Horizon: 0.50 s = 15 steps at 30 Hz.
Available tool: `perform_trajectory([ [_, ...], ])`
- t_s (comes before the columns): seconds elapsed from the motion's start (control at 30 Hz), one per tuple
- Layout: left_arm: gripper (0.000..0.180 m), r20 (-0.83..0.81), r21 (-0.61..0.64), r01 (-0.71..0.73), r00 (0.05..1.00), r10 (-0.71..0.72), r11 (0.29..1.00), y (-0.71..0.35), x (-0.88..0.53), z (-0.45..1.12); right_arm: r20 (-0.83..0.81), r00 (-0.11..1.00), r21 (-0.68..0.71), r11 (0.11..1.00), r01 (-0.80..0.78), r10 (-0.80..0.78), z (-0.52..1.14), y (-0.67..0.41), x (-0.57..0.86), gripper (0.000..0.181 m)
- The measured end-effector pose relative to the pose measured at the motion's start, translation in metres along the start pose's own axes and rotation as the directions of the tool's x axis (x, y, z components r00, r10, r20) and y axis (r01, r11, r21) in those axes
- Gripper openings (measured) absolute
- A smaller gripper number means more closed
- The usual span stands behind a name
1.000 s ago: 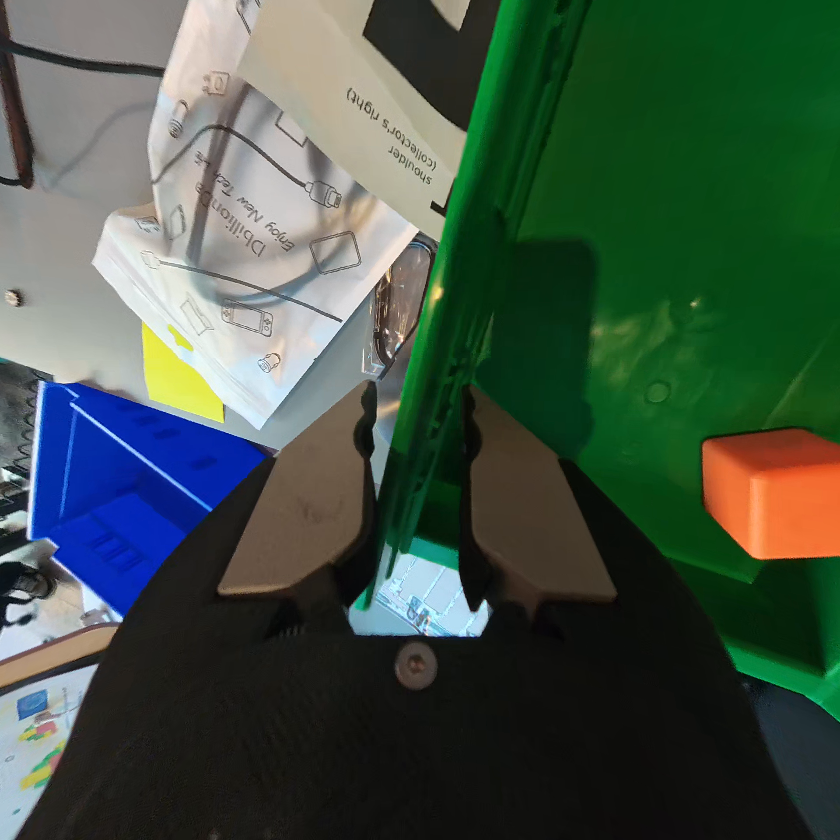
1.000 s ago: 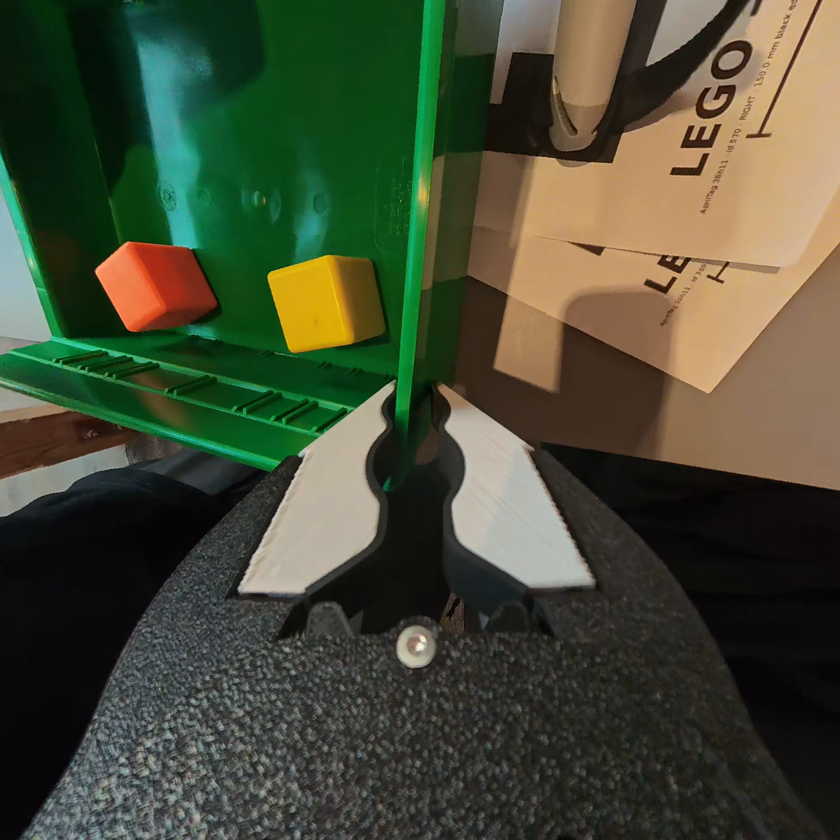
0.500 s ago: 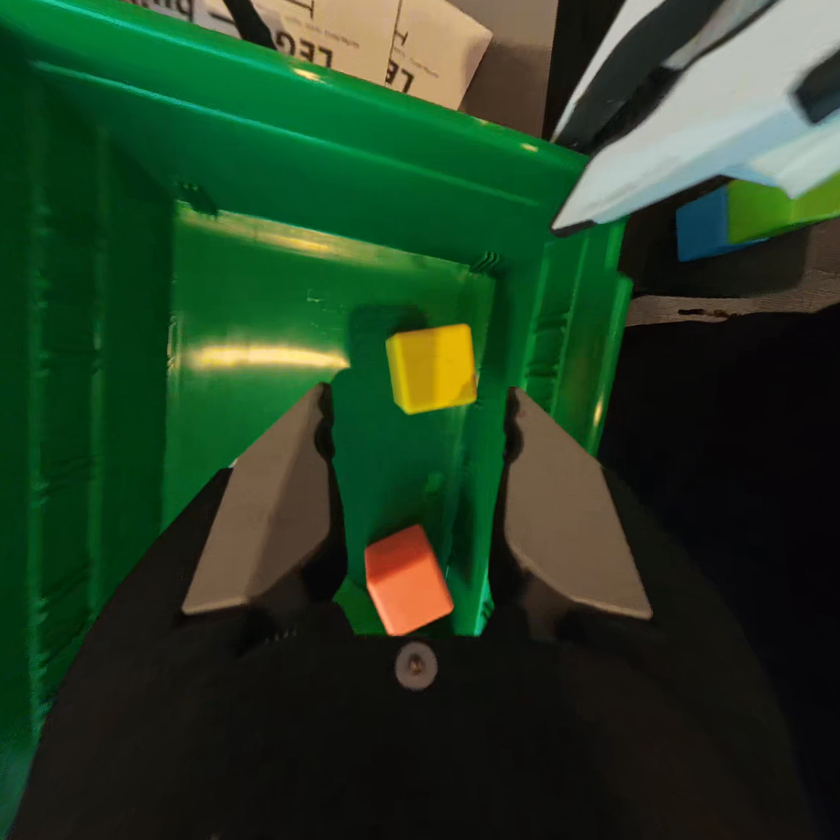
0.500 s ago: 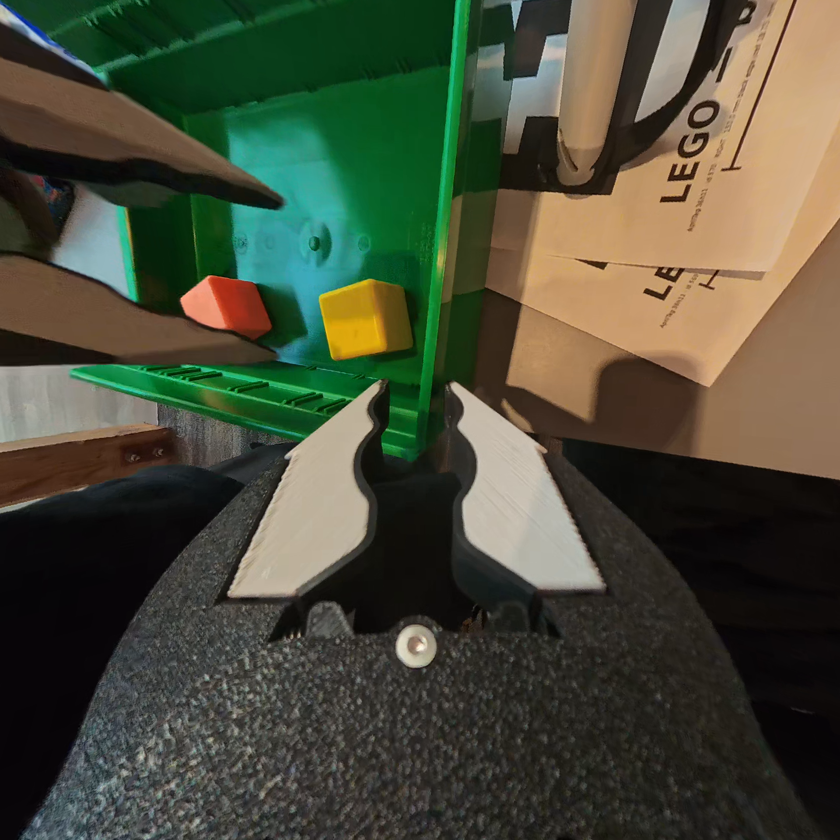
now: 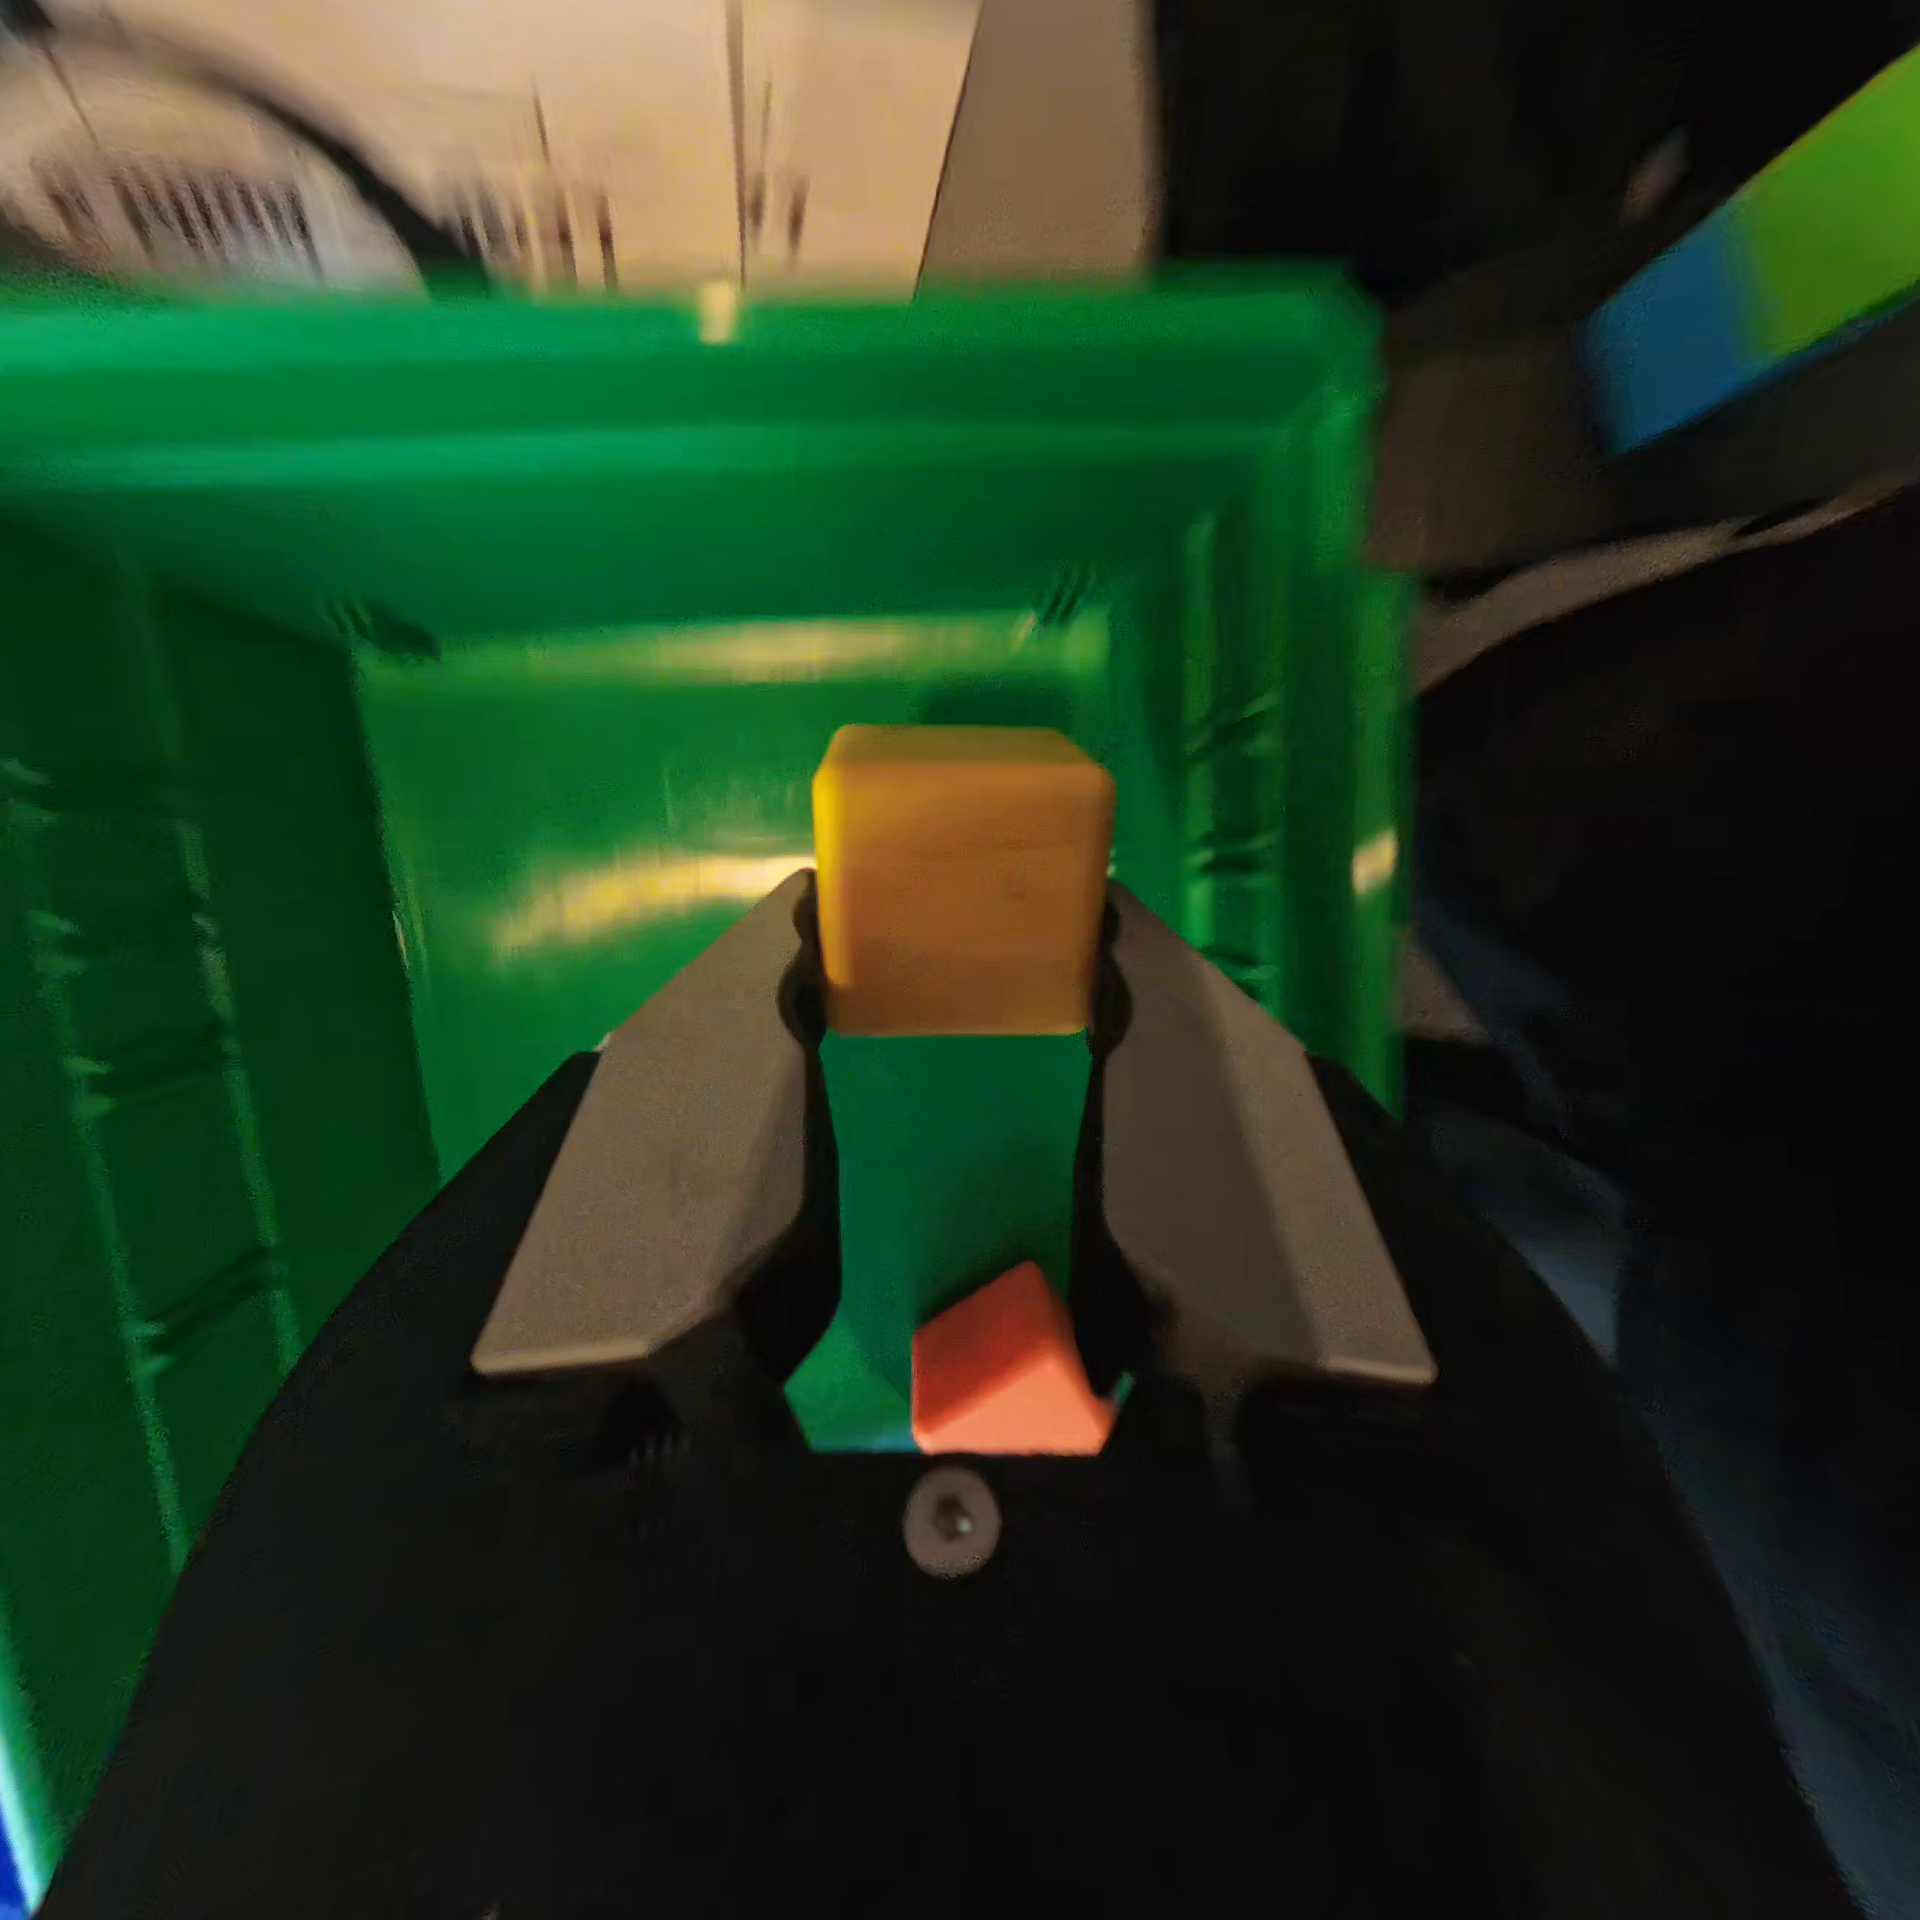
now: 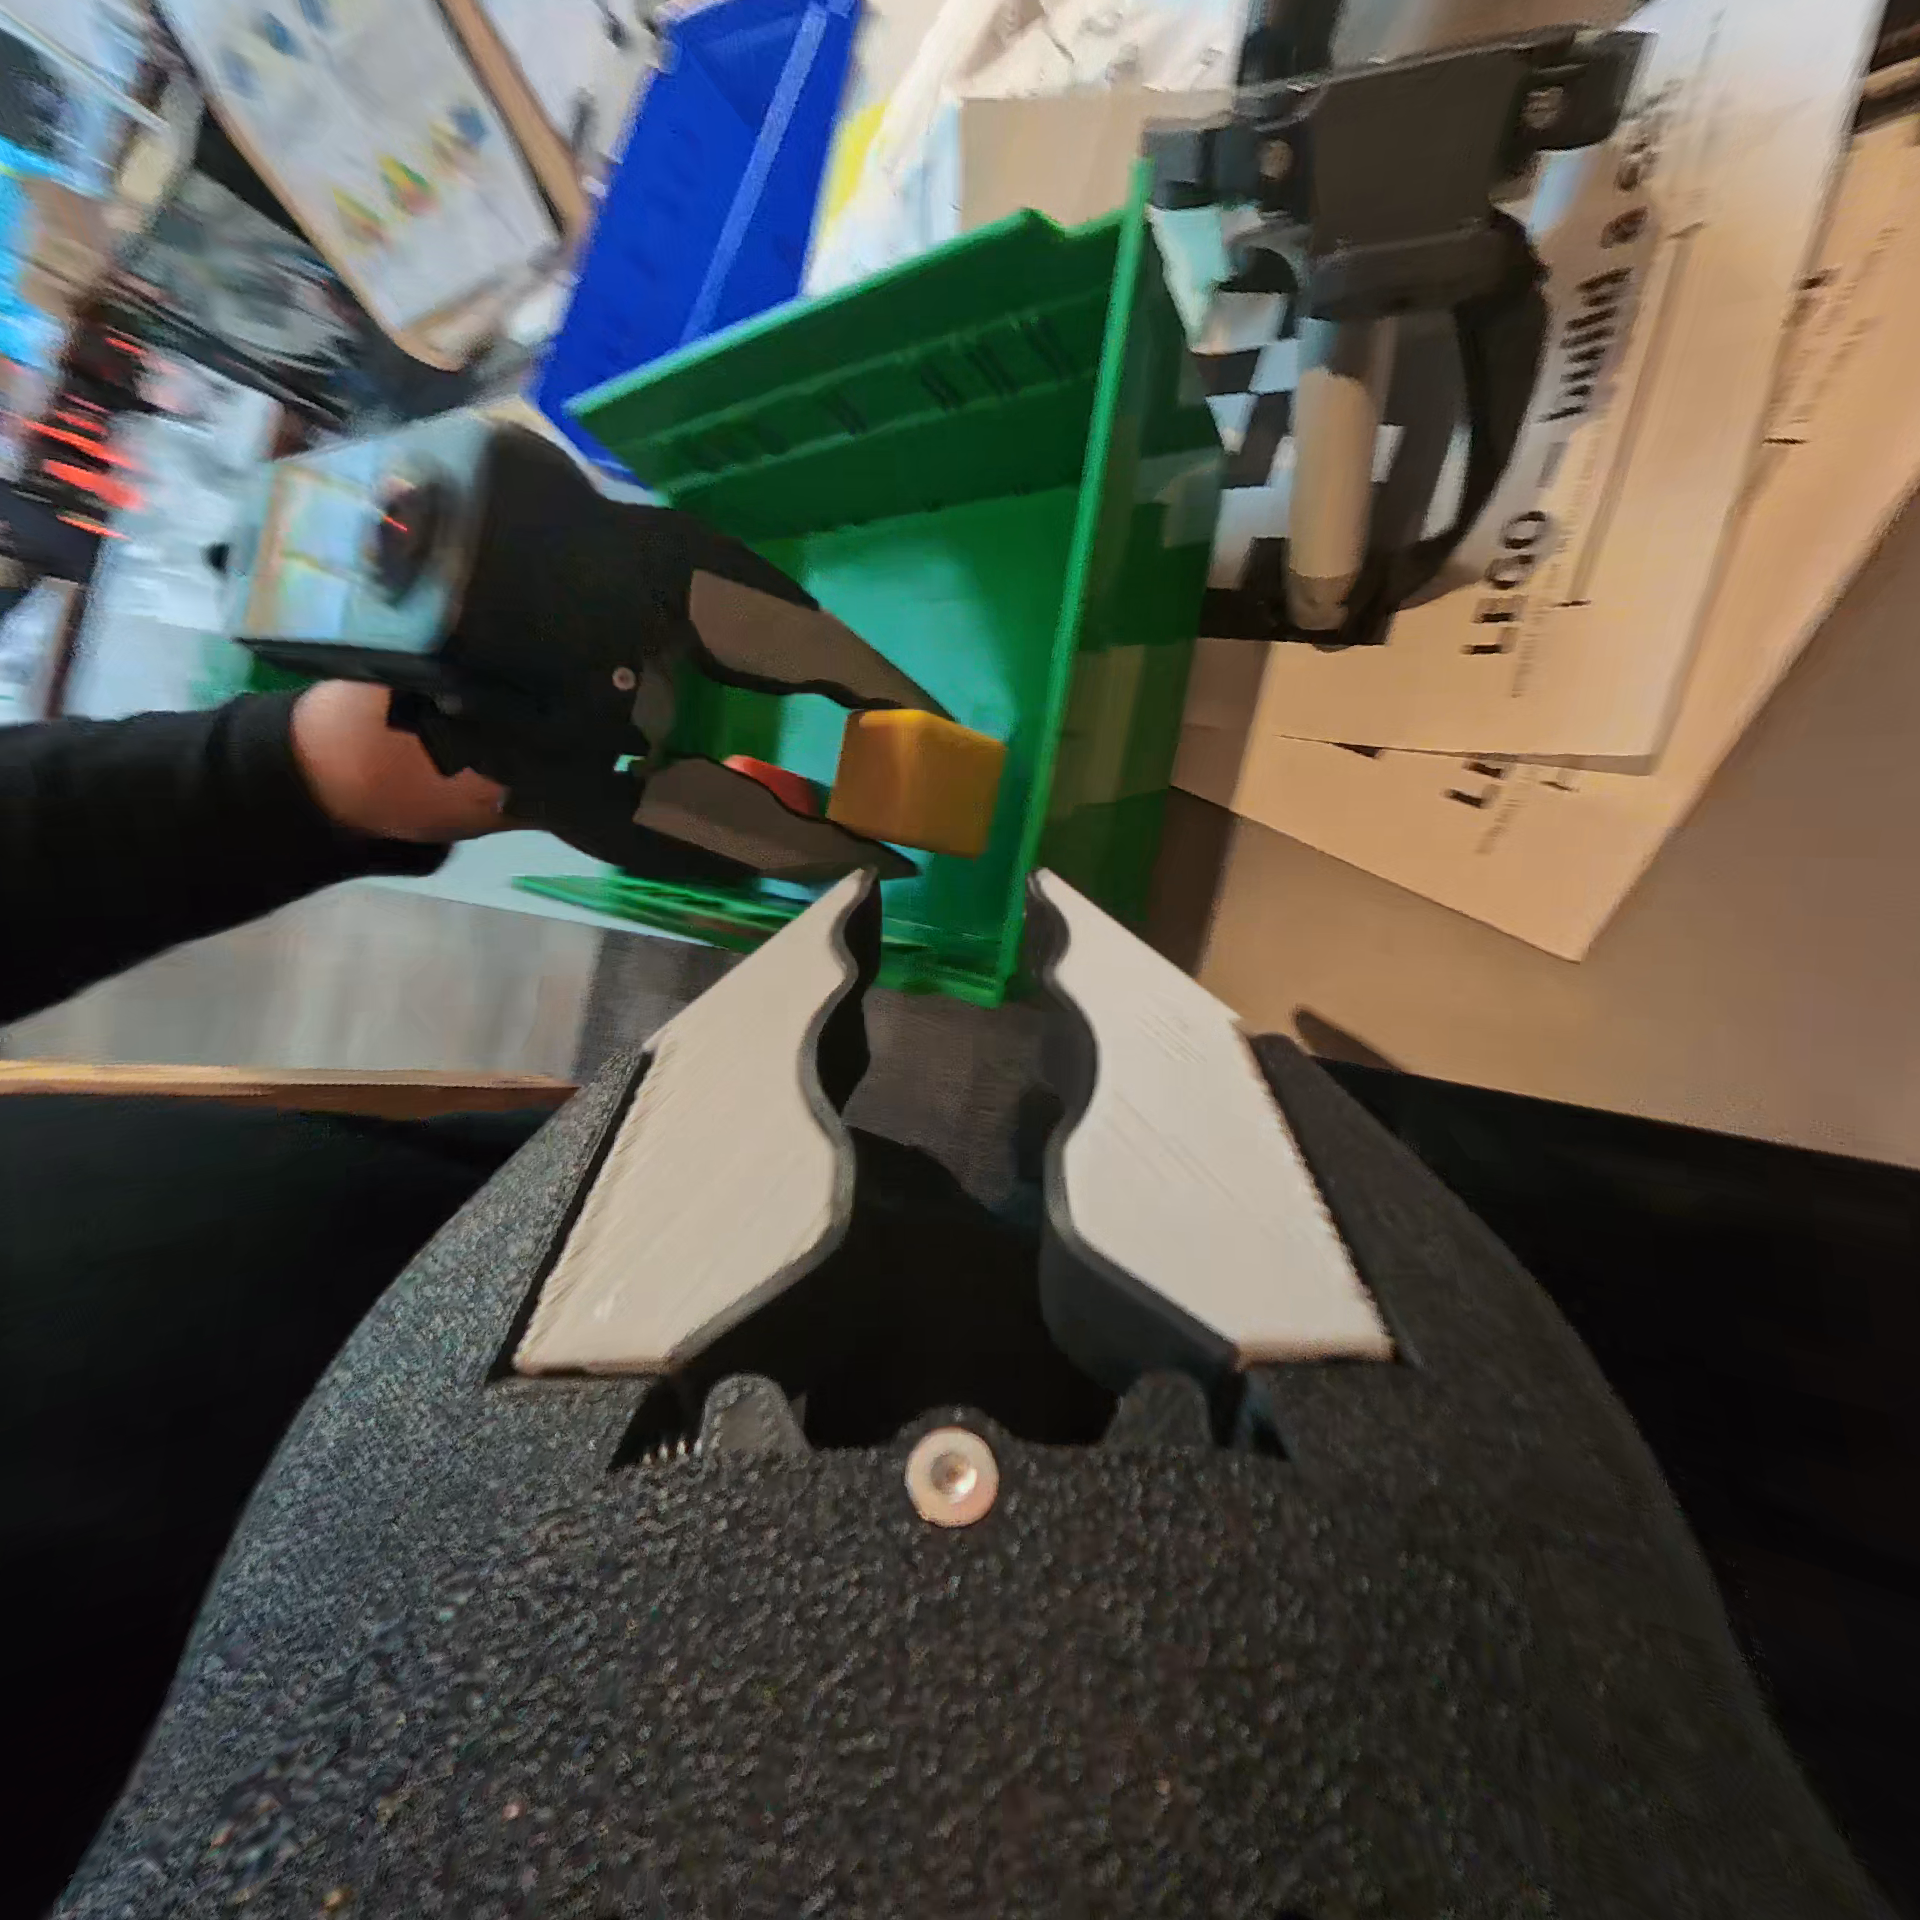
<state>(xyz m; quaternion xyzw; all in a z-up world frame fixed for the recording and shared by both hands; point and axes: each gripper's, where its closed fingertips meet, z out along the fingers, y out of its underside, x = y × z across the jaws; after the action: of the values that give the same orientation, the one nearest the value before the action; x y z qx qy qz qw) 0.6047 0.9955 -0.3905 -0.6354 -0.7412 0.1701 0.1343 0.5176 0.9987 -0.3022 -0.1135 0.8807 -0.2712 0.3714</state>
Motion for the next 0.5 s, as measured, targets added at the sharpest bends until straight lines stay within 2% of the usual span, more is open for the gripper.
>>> perform_trajectory([
  [0.07,0.048,-0.03,0.196,-0.047,0.998,0.054,0.98,-0.029,0.011,-0.036,0.19,0.98,0.024,0.997,-0.07,0.064,-0.006,-0.002,-0.03,0.034],
  [0.13,0.048,0.019,0.285,-0.101,0.995,0.1,0.953,-0.045,0.015,-0.065,0.376,0.915,0.02,0.986,-0.165,0.146,-0.012,-0.007,-0.062,0.035],
  [0.2,0.048,0.071,0.309,-0.155,0.988,0.14,0.939,-0.054,0.02,-0.082,0.36,0.916,0.031,0.979,-0.202,0.177,-0.011,-0.01,-0.07,0.05],
  [0.3,0.048,0.138,0.273,-0.197,0.977,0.165,0.942,-0.056,0.024,-0.087,0.248,0.958,0.023,0.988,-0.152,0.141,-0.001,-0.006,-0.075,0.054],
  [0.43,0.048,0.15,0.294,-0.232,0.969,0.195,0.927,-0.062,0.046,-0.089,0.187,0.973,-0.045,0.99,-0.13,0.136,0.016,0.009,-0.088,0.055],
  [0.5,0.048,0.169,0.304,-0.254,0.963,0.21,0.918,-0.063,0.055,-0.089,0.145,0.98,-0.043,0.991,-0.128,0.133,0.02,0.015,-0.091,0.047],
])
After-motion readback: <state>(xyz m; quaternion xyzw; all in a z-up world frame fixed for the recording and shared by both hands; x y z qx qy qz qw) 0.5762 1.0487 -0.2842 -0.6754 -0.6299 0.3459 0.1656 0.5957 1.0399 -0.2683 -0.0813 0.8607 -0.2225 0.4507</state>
